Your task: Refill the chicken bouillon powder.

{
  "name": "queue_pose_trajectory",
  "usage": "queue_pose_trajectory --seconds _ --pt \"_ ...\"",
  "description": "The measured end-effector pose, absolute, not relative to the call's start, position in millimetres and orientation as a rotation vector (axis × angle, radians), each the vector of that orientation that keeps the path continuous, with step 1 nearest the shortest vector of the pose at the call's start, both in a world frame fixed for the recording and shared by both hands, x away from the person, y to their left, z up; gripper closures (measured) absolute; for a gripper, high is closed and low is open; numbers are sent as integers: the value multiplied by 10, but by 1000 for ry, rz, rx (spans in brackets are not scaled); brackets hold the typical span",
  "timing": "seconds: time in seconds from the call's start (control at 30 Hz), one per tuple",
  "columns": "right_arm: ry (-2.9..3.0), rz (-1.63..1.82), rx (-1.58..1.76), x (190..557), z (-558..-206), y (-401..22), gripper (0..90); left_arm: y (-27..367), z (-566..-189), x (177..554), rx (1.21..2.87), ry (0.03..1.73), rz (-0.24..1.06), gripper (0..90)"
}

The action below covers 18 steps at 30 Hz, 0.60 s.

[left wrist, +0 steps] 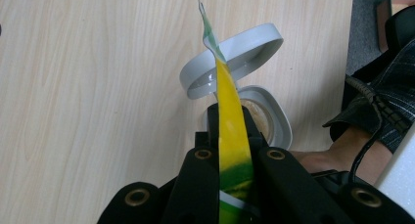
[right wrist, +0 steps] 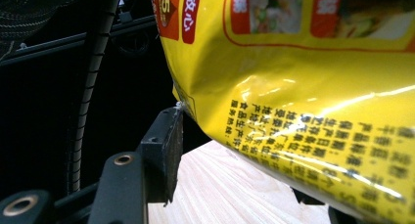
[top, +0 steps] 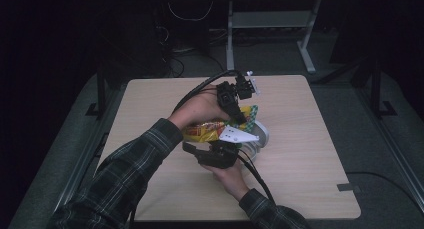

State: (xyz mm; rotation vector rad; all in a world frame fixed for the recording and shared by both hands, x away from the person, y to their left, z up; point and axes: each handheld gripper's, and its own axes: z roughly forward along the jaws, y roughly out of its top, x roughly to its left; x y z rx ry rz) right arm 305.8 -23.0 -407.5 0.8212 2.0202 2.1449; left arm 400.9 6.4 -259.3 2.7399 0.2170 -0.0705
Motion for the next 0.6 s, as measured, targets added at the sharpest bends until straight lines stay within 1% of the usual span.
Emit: queue_pose_trajectory --seconds 0.6 --pt "2020 2146 822 3059 -4075 -229 445 59 -2594 4007 2741 217 -68 898"
